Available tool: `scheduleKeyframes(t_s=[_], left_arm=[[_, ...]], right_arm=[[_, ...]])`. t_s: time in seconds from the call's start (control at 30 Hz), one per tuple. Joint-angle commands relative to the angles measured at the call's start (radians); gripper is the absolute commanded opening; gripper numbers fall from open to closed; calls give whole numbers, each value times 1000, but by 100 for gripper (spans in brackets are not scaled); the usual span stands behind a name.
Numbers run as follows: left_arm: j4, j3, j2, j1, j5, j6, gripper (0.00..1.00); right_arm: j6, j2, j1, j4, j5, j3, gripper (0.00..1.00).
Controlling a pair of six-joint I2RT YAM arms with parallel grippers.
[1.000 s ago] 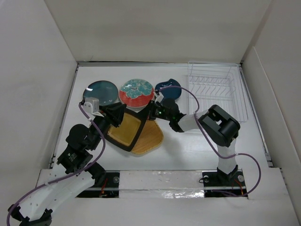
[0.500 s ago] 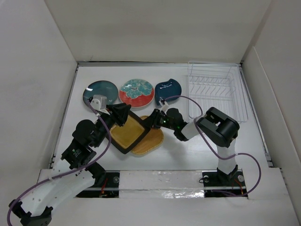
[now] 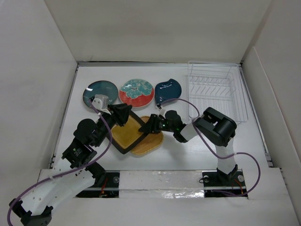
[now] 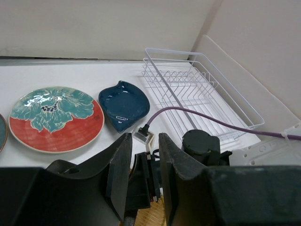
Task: Load the plates into the dish rack
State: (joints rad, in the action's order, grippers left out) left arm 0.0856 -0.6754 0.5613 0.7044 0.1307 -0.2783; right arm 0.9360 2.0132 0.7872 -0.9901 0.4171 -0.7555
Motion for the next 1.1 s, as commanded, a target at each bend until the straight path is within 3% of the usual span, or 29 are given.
scheduleKeyframes(t_s=[0.0, 0.1, 0.13, 0.27, 0.53, 0.93, 1.07], left_arm=[[37, -20, 3, -6, -16, -4, 26], [40, -16, -1, -6, -6, -2, 26], [39, -16, -1, -6, -8, -2, 26], [43, -15, -11, -6, -6, -2, 26], [40, -19, -15, -6, 0, 2, 26], [40, -24, -44, -6, 18, 14, 26], [29, -33, -49, -6, 26, 21, 26]], right_arm=[[-37, 44, 9, 13, 66, -34, 51], [-29, 32, 9, 5, 55, -41, 33], [-28, 29, 9, 4, 57, -41, 22], [-20, -4, 0, -7, 52, -35, 1], [115, -48, 0, -212, 100, -30, 0], [70, -298, 9, -99, 34, -117, 0], [27, -363, -40, -30, -7, -123, 0]])
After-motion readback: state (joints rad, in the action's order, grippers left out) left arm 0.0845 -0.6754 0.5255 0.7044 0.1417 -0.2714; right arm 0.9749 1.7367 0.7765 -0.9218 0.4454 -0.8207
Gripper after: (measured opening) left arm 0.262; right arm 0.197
